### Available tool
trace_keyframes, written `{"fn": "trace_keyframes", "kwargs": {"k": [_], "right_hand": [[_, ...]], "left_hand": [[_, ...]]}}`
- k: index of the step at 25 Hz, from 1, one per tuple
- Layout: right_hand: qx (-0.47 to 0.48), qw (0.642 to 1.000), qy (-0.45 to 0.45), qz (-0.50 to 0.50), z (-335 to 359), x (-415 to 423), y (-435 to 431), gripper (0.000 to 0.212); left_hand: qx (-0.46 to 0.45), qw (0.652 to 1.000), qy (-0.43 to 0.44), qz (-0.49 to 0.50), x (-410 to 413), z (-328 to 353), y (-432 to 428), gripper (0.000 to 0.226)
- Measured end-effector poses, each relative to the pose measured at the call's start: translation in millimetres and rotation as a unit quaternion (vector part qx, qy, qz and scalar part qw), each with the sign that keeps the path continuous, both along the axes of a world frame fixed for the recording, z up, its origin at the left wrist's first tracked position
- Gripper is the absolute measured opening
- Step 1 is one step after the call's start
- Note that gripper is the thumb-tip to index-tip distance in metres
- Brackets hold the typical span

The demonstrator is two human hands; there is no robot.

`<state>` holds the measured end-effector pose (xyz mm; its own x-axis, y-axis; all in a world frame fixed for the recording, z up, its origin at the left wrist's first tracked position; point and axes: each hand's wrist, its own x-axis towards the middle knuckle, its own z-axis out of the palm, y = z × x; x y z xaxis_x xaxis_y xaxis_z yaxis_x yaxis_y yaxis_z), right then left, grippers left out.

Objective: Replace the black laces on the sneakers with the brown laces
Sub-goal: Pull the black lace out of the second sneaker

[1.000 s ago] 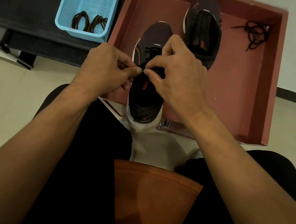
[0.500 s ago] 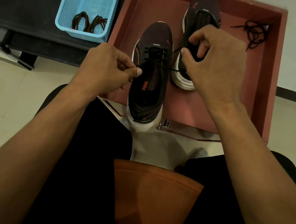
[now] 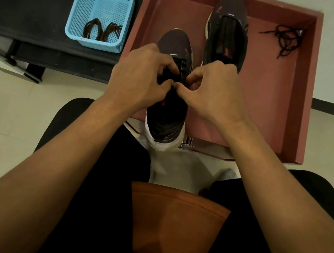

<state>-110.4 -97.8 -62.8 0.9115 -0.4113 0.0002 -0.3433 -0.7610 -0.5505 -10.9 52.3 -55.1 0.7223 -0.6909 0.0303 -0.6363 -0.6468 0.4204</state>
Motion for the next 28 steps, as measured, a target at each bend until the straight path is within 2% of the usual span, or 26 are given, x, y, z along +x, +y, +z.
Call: {"fn": "trace_keyframes", "kwargs": {"k": [4, 8, 10, 13, 16, 18, 20, 22, 25, 28], "right_hand": [[0.059, 0.998, 0.0, -0.029, 1.2, -1.6, -4.7, 0.013], [0.091, 0.994, 0.013, -0.05, -1.3, -4.9, -11.1, 0.01], [0.1, 0.993, 0.015, -0.064, -2.2, -6.1, -13.0, 0.01], [0.102, 0.992, 0.014, -0.071, -2.0, -6.4, -16.9, 0.01], [0.103, 0.992, 0.011, -0.068, -2.9, -5.5, -15.6, 0.011], [0.103, 0.992, 0.008, -0.068, -2.8, -5.8, -13.5, 0.011], [0.102, 0.992, 0.01, -0.068, -2.5, -5.6, -12.4, 0.011], [0.102, 0.992, 0.012, -0.071, -1.6, -5.1, -12.4, 0.011], [0.101, 0.992, 0.007, -0.071, -0.9, -4.5, -11.7, 0.01], [0.101, 0.992, 0.002, -0.068, -0.7, -4.1, -10.0, 0.01]], "left_hand": [[0.007, 1.0, -0.006, -0.004, 0.7, -4.0, -5.6, 0.025], [-0.016, 1.0, 0.011, -0.01, -1.3, -2.7, -7.6, 0.012], [-0.055, 0.996, 0.056, 0.029, 8.9, -1.6, -1.6, 0.011], [-0.147, 0.969, 0.127, 0.151, 28.9, -1.9, 15.1, 0.011], [-0.138, 0.965, 0.111, 0.192, 33.5, -6.0, 24.5, 0.011], [-0.115, 0.979, 0.061, 0.157, 28.1, -4.7, 20.5, 0.019], [-0.109, 0.991, 0.024, 0.069, 19.6, -0.1, 11.7, 0.031], [-0.082, 0.996, 0.012, -0.013, 7.3, 2.2, 1.8, 0.03], [-0.025, 0.999, -0.034, -0.018, -4.1, -1.0, -6.3, 0.023], [-0.014, 0.998, -0.053, -0.012, -4.2, -3.8, -8.2, 0.019]]}}
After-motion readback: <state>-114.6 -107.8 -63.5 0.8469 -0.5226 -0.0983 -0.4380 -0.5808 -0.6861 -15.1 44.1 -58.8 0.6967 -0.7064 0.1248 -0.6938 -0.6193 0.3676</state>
